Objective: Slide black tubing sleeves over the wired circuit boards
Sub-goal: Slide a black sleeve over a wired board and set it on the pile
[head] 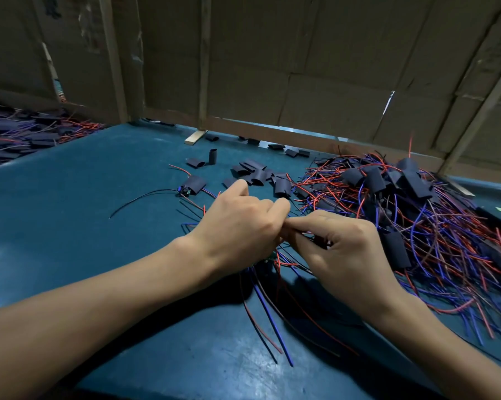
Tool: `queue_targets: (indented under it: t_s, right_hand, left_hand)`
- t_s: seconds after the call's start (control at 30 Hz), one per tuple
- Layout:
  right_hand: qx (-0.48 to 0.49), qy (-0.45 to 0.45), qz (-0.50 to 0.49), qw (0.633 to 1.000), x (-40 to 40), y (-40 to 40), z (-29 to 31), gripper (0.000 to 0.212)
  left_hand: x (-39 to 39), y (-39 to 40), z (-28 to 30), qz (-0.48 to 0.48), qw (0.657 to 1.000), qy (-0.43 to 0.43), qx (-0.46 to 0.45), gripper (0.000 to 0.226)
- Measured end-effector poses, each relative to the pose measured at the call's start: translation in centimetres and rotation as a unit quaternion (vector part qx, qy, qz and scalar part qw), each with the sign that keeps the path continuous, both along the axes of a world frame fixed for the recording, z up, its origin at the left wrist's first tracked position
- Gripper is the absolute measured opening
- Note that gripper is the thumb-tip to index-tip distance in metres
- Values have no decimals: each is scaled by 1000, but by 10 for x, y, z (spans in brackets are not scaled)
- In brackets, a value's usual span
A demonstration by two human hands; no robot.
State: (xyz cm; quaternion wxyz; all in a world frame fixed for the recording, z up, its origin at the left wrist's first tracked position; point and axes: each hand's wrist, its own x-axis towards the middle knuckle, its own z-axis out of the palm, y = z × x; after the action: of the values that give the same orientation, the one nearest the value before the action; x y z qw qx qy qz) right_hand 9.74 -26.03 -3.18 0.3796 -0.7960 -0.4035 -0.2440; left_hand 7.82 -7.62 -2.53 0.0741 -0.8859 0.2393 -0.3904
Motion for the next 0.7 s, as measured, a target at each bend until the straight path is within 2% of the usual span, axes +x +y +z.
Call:
queue_targets:
  t_s: [0.13,0.2,0.3,0.37,0.43,0.5,0.53,0.6,0.7]
  right_hand:
    - [-2,22,40,999,0,3,-1,14]
    - [10,66,59,996,1,2,0,14]
    - [36,134,65,988,0,-1,3,14]
    - [62,153,56,985,0,-3,8,14]
    - [91,165,49,981,0,-7,16,20]
    - [105,148,25,983,1,-14,25,24]
    - [117,132,3,984,2,-19,29,22]
    - [161,84,-59,982,9,-32,37,17]
    - [251,47,-164,953,28,-60,46,25]
  left_hand:
    - [-6,-3,4,-5,999,46,-13,9]
    - [-7,-4,6,-6,998,56,-17,16]
    - [-2,-1,2,-48,998,36,-26,14]
    - [5,3,-1,-120,990,54,-58,32]
    - [11,12,-1,-217,960,108,-141,54]
    - [20,29,-1,-255,942,118,-184,71]
    - [26,40,-1,-247,942,111,-200,75]
    - [37,66,-2,-199,942,88,-256,68]
    - [56,109,-10,-39,935,76,-345,45]
